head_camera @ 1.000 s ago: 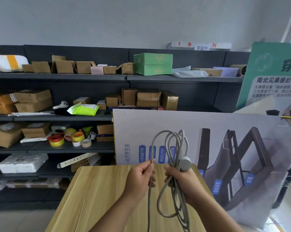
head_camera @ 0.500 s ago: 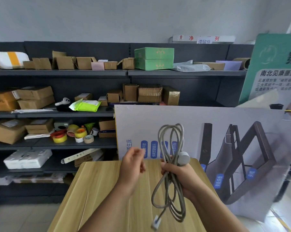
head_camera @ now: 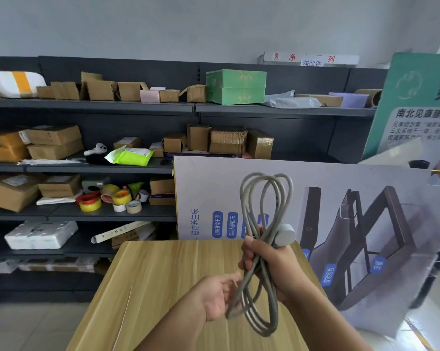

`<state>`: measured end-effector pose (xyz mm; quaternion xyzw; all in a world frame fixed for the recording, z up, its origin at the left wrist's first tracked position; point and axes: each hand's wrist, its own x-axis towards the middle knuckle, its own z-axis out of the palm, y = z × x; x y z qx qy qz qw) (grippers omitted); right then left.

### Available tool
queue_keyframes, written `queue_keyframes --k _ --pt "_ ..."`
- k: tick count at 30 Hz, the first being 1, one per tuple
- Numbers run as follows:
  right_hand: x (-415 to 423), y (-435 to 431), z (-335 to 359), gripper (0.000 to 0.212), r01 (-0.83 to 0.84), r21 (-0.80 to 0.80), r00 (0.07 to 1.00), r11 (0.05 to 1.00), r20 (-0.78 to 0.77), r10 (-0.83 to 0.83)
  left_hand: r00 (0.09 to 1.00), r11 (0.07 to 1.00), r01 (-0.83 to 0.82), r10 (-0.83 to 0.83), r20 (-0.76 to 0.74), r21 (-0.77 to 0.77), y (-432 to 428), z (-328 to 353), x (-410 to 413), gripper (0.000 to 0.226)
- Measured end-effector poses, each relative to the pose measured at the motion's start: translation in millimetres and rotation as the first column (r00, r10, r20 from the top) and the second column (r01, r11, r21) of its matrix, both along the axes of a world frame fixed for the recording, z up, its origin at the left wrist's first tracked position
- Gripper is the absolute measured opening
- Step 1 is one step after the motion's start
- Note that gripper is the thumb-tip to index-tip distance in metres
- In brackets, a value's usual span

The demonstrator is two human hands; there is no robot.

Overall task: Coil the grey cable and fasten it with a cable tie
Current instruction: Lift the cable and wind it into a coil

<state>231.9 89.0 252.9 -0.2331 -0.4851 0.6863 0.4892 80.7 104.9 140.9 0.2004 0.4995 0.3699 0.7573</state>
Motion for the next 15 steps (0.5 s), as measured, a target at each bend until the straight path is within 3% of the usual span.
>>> queue_keyframes --k 3,6,11,15 --pt "8 -5 -5 0.014 -0.024 -0.039 0.997 0.999 0.077 0.027 0.904 0.922 -0.383 0.387 0.183 -0.053 14 3 -22 0.033" --pt "17 -1 -14 0.014 0.077 -0.043 0.969 0.996 0.240 -0.064 0.842 0.837 -0.537 0.526 0.116 0.107 14 19 -36 0.019" --pt "16 15 -24 0.011 0.257 -0.193 0.952 0.947 0.217 -0.214 0.908 0.818 -0.286 0.398 -0.133 0.499 -8 57 -17 0.020" --pt "10 20 -25 0.012 0.305 -0.125 0.944 0.944 0.170 -0.282 0.886 0.742 -0.060 0.348 -0.307 0.668 -19 67 2 0.024"
